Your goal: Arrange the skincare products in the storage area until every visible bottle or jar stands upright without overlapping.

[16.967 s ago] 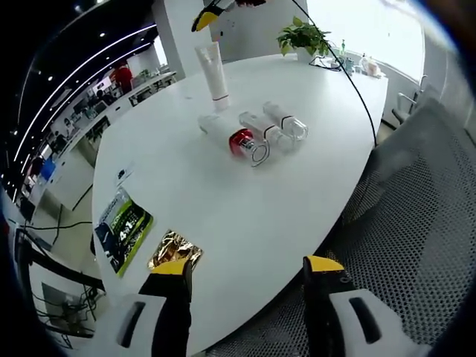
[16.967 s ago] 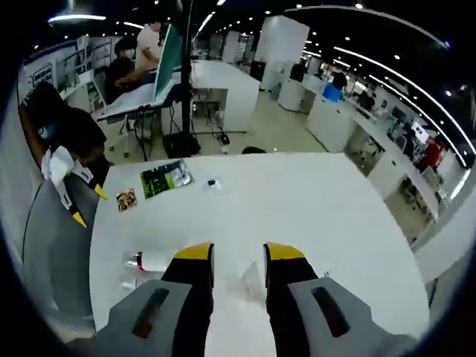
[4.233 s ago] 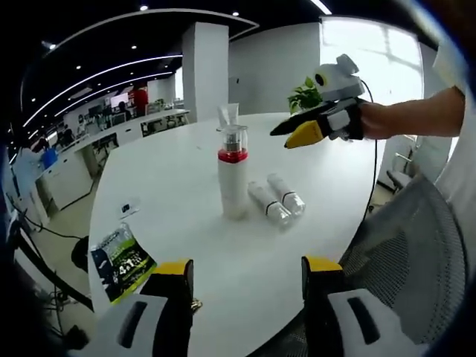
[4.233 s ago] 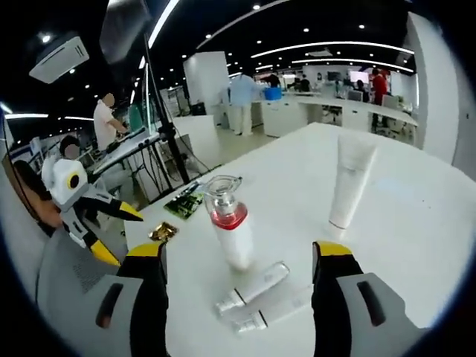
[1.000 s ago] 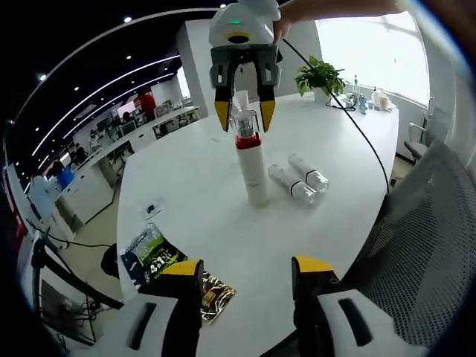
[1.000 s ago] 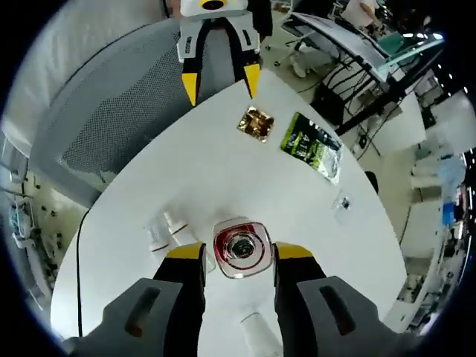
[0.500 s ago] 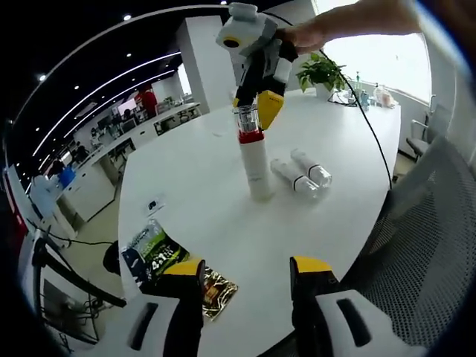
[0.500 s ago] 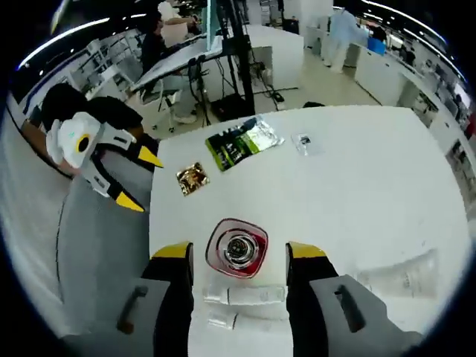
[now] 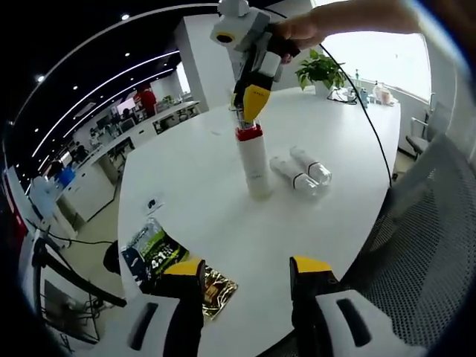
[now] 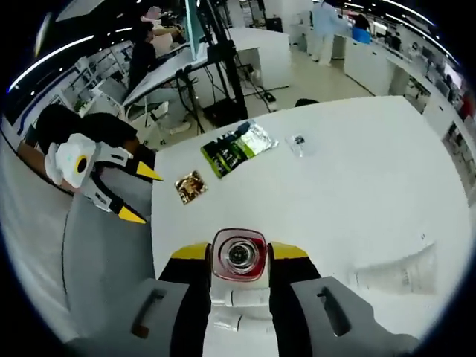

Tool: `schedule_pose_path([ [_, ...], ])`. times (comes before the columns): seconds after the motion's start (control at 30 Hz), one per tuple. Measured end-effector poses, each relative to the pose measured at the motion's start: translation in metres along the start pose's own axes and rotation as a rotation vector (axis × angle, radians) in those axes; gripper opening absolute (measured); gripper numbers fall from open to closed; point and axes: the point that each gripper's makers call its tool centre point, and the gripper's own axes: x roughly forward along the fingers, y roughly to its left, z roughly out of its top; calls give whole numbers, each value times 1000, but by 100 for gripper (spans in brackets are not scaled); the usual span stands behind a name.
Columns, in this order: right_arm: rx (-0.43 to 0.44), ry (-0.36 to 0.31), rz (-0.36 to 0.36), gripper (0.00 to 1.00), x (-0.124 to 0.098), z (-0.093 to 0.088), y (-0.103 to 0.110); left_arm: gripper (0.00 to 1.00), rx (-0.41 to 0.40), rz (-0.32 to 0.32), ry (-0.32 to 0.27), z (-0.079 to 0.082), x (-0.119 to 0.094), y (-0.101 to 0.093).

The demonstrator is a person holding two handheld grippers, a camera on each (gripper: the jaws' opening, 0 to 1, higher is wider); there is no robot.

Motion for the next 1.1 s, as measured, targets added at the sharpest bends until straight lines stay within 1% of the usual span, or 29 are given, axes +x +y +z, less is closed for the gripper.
schedule_pose_path([
  [0.13,-122,46,21,26,0,-3,1,47,12,-2,10,-2,0,-1],
  [0.17,-165,66,36,26,0,-4,3,47,12,-3,11,-1,0,-1],
  [0.23,-203,92,54,26,0,-5,5,47,11,-2,13,-2,1,-1],
  [0.27,-242,109,64,26,1,-5,7,47,12,-2,14,-2,1,-1],
  [0.37,-320,146,87,26,1,-6,8,47,14,-4,20,-4,1,-1],
  [0.43,-356,162,100,26,2,-6,9,46,14,-5,22,-4,1,-2],
  [0.5,-362,166,105,26,3,-6,10,46,15,-3,23,-4,2,-1],
  [0.57,-401,172,117,26,4,-5,11,46,14,-3,25,-5,2,-1],
  [0.63,-397,176,114,26,4,-4,10,46,14,-1,25,-5,2,-1],
  [0.77,-357,168,104,27,4,-3,8,46,14,1,25,-5,2,0],
  [0.83,-312,104,96,32,3,5,9,46,13,0,26,-5,2,0],
  [0.9,-278,70,113,37,1,7,12,46,16,-1,28,-5,2,-1],
  [0.97,-241,26,65,43,-4,11,6,46,17,-3,28,-5,2,-1],
  [1.0,-237,17,60,45,-5,11,6,46,17,-3,28,-5,2,-1],
  [1.03,-216,-17,39,46,-7,12,3,46,17,-3,29,-5,2,-1],
  [1.07,-191,-37,22,47,-7,12,1,46,18,-3,30,-6,2,-1],
  [1.1,-146,-72,3,49,-7,11,0,46,19,-3,31,-6,3,-1],
])
